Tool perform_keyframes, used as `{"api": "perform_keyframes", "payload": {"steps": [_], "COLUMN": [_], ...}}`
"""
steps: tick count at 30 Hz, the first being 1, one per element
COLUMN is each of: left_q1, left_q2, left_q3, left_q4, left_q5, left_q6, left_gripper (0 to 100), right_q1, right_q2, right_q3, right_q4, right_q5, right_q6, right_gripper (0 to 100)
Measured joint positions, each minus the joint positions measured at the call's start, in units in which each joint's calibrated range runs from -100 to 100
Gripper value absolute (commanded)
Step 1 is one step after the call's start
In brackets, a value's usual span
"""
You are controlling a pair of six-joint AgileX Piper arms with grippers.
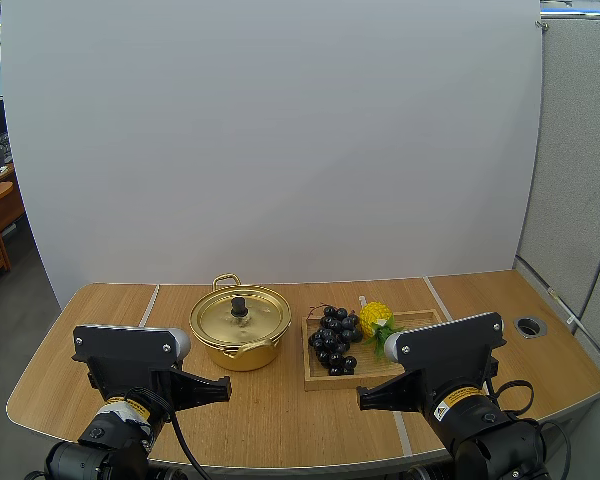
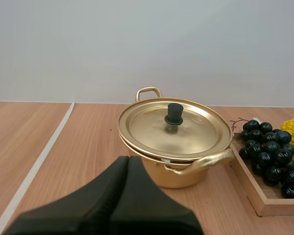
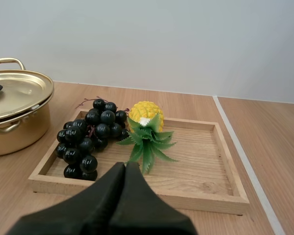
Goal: Open the pot, put the pineapple inside, and close it
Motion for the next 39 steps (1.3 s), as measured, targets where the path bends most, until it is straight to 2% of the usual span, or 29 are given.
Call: {"api": "perform_keyframes", "payload": {"steps": [3,7,22,24,29,35,39], "left_q1": [0.15,0.30,0.30,0.30,0.30,0.30,0.30], "left_q2": [0.0,0.0,0.0,0.0,0.0,-0.1,-0.2], "left_q3": [0.0,0.0,-0.2,-0.6,-9.3,-20.4,-28.1], "left_q4": [0.0,0.0,0.0,0.2,6.1,7.3,7.3], "left_q5": [0.0,0.0,0.5,0.7,1.2,1.2,5.1], "left_q6": [0.0,0.0,0.0,0.0,0.0,0.0,0.0], "left_gripper": [0,0,0,0,0,0,0], "right_q1": [0.0,0.0,0.0,0.0,0.0,0.0,0.0], "right_q2": [0.0,0.0,-0.1,-0.1,-0.1,-0.2,-0.2], "right_q3": [0.0,0.0,0.0,-3.2,-15.5,-23.6,-29.0], "right_q4": [3.2,4.5,4.5,4.2,3.9,3.5,3.0], "right_q5": [1.0,1.4,1.4,2.4,3.7,4.9,12.3], "right_q6": [0.0,0.0,0.0,0.0,0.0,0.0,0.0], "right_gripper": [0,0,0,0,0,0,0]}}
